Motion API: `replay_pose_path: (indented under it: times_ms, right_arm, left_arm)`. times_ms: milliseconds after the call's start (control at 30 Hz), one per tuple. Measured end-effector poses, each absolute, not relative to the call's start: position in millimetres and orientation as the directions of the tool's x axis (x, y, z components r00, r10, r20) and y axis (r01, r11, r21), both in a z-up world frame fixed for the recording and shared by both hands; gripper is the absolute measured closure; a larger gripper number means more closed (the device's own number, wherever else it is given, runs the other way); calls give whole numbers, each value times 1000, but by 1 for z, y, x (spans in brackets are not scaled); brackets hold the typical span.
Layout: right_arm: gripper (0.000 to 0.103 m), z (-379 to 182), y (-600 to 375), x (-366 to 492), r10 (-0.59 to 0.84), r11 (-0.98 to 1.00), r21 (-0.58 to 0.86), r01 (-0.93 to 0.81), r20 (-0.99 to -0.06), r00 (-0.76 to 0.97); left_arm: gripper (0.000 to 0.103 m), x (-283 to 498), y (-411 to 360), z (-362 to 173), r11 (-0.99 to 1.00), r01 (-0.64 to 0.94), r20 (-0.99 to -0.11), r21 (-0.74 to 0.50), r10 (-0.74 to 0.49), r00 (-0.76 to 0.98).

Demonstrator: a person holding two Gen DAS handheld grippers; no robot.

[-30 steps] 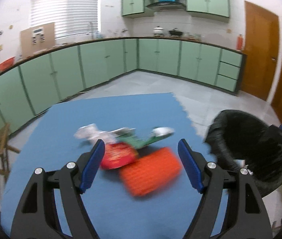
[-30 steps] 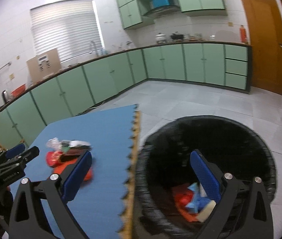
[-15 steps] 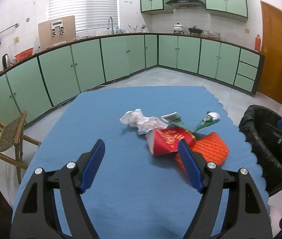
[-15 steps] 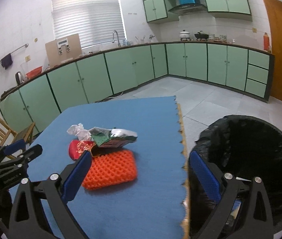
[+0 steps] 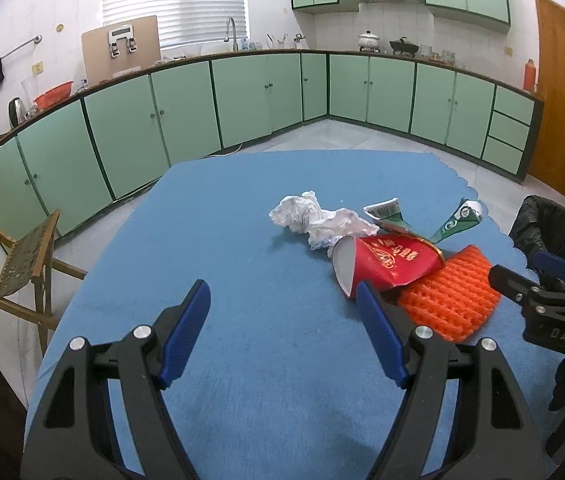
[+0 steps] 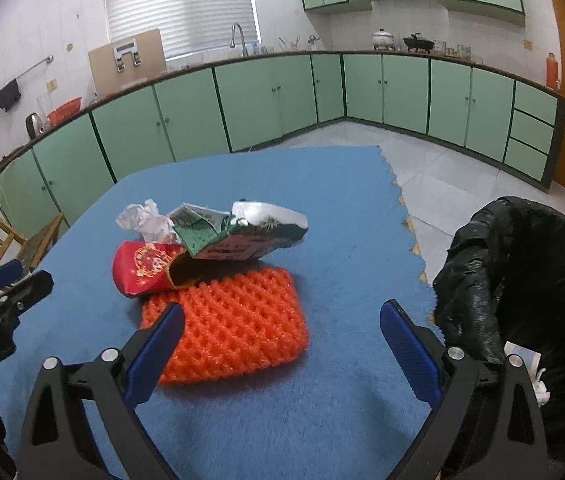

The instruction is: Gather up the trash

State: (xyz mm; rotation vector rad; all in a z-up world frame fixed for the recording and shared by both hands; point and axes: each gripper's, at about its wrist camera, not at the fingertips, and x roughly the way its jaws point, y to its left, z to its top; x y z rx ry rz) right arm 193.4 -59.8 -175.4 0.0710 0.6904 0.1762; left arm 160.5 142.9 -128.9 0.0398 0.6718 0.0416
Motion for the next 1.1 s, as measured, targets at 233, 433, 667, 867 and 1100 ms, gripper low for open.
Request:
replay_pose_path:
  times_ms: [233,433,667,867,1100]
  right_arm:
    - [19,-191,-59,207,206,978,138,-154,-677,707]
    - [54,-194,-54,207,287,957,179,-228,-689,665]
    - [76,-191,-61,198,309,950,191,-247,-678,667]
    - [76,-192,-69,198,318,947,202,-249,-678,663]
    - [76,-194,-72,201,324,946,215,-244,-679,659]
  left_arm:
    - [30,170,134,-134,999,-8,-629,37,30,777]
    - [30,180,123,-136,1000,6,-636,19,7,772]
    - [30,196,106,-142,1000,28,-646,-3,-23,763]
    - [51,216,93,-153,1000,27,-673,-12,-28,739]
    - [79,227,85,-164,998,56,-694,-37,-66,717]
